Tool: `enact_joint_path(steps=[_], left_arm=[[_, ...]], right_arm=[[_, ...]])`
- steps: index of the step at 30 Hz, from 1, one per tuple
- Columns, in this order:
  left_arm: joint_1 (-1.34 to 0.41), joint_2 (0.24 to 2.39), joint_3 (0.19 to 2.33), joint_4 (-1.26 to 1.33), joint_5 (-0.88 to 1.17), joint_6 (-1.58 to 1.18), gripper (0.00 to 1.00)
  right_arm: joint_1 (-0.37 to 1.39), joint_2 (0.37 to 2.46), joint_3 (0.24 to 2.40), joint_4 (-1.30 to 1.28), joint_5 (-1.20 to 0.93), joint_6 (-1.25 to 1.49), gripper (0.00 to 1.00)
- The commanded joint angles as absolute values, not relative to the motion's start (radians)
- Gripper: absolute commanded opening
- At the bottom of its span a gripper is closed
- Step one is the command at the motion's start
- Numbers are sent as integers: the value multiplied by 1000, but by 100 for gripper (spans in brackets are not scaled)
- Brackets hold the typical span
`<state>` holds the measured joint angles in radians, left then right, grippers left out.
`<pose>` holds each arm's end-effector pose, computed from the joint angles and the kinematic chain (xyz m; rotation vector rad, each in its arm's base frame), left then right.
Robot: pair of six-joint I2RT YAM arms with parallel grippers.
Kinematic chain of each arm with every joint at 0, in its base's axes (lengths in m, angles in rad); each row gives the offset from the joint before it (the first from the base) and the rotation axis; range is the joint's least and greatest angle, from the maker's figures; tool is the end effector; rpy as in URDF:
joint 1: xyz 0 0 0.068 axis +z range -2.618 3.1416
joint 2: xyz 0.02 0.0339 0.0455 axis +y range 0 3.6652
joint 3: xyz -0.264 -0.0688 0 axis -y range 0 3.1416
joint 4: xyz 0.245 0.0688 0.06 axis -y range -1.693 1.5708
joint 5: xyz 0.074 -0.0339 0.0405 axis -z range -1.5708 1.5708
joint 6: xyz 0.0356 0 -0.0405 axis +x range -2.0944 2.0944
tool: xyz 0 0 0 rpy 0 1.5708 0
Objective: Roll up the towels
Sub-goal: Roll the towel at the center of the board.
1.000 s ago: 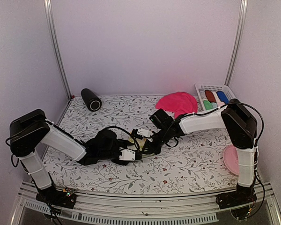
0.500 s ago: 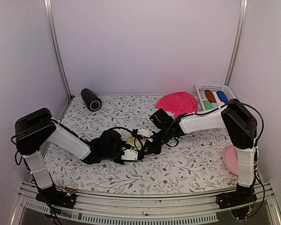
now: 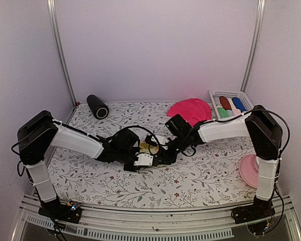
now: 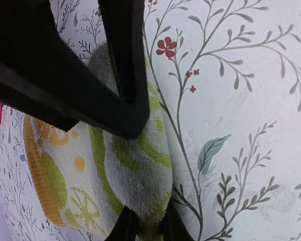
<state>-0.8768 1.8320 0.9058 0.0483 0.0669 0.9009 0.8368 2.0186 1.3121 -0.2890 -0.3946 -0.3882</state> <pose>0.2242 -0.2731 0.1245 1.9185 1.5195 -0.0712 0.2697 0.3194 0.1484 -1.6130 2.0294 0.6746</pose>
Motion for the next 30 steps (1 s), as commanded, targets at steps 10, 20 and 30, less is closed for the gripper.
enact_joint_path(steps=[10,20,30], left_arm=[[-757,1956,1167,-455,415,741,12],[-687,2163,1389,-689,524,733,16],[-647,2278,1538,-860,592,753,17]], right_arm=[[853,1586,855,99,-141,-289,58],[1051,1606,800,240,22,-475,60],[1078,1870,993,187,220,-627,54]])
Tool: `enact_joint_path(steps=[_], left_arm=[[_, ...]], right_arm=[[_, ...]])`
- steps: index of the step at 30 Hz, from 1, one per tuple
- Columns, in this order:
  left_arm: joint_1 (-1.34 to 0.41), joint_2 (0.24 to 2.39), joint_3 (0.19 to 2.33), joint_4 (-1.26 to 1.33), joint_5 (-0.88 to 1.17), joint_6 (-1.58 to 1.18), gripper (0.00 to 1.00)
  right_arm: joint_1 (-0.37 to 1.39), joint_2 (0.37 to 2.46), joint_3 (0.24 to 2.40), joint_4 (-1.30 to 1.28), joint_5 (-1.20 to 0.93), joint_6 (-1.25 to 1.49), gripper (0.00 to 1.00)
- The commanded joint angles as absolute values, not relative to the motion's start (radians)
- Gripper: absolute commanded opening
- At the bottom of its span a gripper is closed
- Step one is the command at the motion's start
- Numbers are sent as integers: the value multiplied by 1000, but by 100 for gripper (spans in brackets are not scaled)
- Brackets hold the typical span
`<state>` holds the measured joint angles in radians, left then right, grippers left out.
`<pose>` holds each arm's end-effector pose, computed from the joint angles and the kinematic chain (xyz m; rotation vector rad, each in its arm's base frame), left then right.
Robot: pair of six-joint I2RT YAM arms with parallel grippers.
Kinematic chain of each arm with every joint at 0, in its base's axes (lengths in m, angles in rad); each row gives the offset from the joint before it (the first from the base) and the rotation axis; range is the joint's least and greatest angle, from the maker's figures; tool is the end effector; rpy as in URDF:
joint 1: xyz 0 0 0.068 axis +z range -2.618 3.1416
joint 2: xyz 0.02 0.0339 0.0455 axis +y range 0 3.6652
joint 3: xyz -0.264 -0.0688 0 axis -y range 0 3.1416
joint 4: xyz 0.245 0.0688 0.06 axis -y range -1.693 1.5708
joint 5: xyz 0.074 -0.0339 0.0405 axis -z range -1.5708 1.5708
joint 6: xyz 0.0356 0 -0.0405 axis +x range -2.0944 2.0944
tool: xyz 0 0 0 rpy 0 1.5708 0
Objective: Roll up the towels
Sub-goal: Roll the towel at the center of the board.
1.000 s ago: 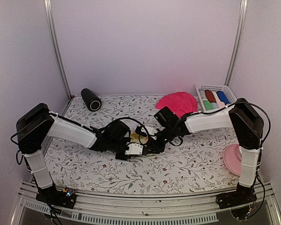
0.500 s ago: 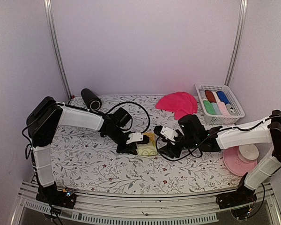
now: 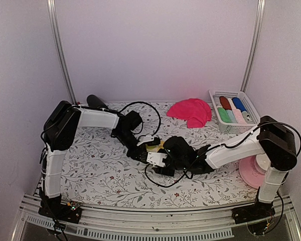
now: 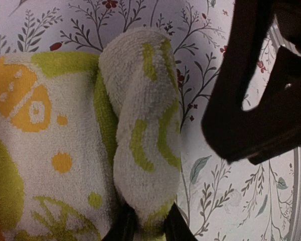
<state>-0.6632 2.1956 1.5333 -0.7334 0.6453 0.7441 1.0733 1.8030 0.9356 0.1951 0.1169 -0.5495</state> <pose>0.3197 -0.2769 0.1234 1.8742 2.0817 -0.9254 0.1805 0.3236 0.1543 -1.5819 1.5889 0.1531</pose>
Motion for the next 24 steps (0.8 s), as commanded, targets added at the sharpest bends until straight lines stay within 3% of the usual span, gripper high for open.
enact_joint_path(steps=[1,8,24], left_arm=[[-645,2284,1546,-873,597,756,17],[-633,2321,1598,-936,607,768,18],[-627,2349,1629,-1003,621,805,23]], right_arm=[[1078,1883,1001,179,226,-643,52],[1078,1959,1034,150,247,-700,35],[1068,2082,1116,49,291,-726,24]])
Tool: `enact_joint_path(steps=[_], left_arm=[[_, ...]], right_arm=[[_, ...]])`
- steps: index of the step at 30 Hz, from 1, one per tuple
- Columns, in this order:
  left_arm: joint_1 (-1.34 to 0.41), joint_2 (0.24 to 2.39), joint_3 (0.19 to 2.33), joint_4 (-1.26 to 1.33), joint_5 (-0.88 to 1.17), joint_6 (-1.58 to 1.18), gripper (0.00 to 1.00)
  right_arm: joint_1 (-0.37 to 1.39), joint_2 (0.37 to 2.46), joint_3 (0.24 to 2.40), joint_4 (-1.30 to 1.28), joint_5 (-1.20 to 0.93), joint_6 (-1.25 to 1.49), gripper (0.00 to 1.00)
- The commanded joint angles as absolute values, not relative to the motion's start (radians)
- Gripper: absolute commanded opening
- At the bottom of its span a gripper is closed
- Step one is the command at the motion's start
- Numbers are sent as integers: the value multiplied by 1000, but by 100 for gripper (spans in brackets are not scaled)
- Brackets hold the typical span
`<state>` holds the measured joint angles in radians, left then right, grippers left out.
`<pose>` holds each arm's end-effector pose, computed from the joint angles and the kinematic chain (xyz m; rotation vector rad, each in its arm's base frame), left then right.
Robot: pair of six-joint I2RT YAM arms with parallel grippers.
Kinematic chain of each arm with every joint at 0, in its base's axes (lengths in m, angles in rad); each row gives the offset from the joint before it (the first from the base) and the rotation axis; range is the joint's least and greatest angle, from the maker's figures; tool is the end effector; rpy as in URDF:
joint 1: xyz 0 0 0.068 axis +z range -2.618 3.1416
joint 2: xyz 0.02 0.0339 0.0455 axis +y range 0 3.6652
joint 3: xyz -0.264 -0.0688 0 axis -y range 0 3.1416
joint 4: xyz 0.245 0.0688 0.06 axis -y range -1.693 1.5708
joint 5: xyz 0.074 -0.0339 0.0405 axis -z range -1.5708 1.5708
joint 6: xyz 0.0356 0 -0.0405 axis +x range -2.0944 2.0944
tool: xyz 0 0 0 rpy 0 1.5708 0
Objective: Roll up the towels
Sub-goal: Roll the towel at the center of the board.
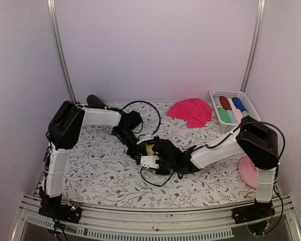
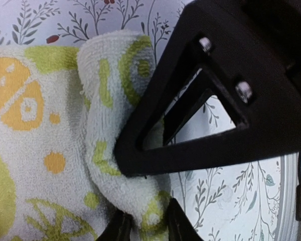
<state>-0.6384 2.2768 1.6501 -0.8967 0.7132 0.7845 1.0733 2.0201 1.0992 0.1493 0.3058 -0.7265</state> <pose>0.3312 -0.2748 0.1185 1.8846 2.1476 -1.0566 0.2042 0.3535 0.1173 -1.7085 1.5472 -0.1815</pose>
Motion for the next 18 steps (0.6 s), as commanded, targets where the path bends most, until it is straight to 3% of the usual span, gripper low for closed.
enact_joint_path(steps=[1,7,14,18], left_arm=[[-626,2351,1633,-1005,621,807,24],[-621,2352,1643,-1011,622,812,31],[-617,2339,1648,-1005,615,815,39],[-600,2266,1628,-943,605,791,59]], right_arm=[[1066,2086,1121,40,286,-725,23],[1050,2103,1148,-21,228,-703,14],[1040,2104,1170,-61,177,-681,10],[1037,2101,1184,-95,143,-670,9]])
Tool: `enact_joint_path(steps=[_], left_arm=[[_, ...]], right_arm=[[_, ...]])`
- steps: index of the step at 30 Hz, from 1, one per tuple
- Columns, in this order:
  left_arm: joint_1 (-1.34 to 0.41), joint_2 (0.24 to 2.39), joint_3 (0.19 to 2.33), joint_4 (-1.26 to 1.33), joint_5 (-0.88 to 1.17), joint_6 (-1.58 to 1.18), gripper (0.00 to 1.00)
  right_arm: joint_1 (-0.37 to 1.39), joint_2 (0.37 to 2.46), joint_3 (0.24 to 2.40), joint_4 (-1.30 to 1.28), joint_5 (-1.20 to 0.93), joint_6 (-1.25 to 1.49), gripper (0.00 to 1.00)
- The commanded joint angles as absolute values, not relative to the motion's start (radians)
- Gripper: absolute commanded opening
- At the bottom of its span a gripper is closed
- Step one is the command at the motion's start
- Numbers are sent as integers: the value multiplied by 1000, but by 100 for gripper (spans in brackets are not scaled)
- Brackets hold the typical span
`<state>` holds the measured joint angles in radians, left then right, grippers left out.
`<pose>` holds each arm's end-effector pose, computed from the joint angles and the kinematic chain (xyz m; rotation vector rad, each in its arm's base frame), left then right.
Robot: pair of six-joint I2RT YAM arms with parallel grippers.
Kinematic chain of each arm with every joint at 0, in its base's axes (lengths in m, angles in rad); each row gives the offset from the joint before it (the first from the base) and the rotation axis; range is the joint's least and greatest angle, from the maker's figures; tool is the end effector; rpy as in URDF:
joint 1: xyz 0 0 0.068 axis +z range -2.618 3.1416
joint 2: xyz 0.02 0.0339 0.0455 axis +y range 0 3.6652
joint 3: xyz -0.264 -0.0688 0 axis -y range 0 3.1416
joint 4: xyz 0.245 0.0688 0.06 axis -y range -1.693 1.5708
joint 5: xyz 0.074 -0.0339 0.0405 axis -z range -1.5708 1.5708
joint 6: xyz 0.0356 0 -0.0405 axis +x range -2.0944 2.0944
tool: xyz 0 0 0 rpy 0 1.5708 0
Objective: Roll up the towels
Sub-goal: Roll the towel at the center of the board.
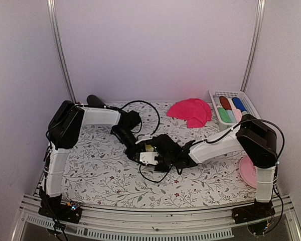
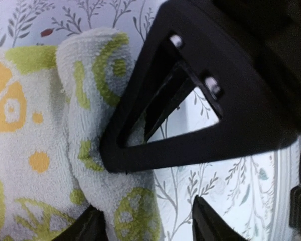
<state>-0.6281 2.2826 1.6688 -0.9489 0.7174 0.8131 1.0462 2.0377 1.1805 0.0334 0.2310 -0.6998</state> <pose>0.3326 -0.2705 0.1205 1.9008 2.1579 -1.0725 0.2166 0.3580 0.1236 -1.7443 1.6031 -0.1106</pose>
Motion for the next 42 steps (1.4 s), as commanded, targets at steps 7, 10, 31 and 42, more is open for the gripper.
enact_joint_path(steps=[7,10,31,42], left_arm=[[-560,1957,1366,-595,526,727,90],[-545,1803,1194,-375,478,706,93],[-724,1420,444,475,192,962,74],[-850,1579,456,633,46,1014,72]], right_arm=[[1029,2093,1245,-203,33,-614,9],[1022,2096,1272,-259,-18,-584,9],[895,2238,1610,-582,-412,-401,11],[853,2305,1693,-644,-572,-365,11]])
